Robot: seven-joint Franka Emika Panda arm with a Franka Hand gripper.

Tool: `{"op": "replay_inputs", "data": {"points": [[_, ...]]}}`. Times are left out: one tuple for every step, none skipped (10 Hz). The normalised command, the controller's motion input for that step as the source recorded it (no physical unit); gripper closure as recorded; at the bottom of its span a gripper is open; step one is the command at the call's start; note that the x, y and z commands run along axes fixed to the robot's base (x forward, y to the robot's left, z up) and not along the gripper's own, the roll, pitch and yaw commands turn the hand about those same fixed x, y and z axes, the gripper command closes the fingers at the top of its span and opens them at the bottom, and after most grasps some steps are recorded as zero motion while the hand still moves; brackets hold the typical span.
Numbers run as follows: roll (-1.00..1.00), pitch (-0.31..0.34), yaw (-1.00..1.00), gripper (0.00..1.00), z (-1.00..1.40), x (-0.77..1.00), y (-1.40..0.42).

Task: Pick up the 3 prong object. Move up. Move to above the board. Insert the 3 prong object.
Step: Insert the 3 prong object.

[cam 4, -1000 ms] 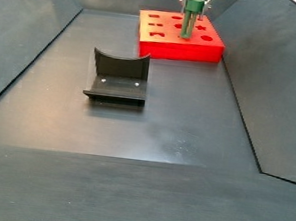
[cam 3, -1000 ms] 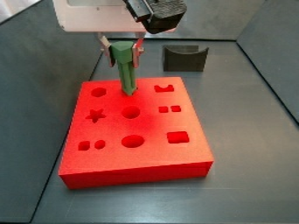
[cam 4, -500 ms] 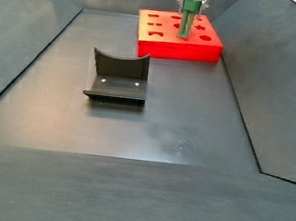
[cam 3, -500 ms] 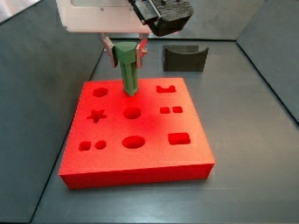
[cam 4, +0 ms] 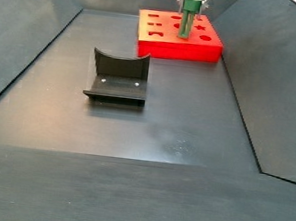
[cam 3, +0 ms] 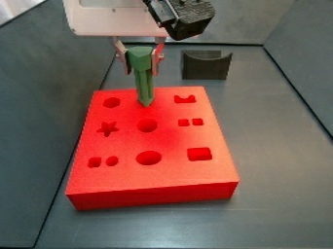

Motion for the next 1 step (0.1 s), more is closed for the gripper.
{"op": "replay_inputs", "data": {"points": [[0.0, 0.0, 0.0, 1.0, 0.0, 0.0, 0.0]]}}
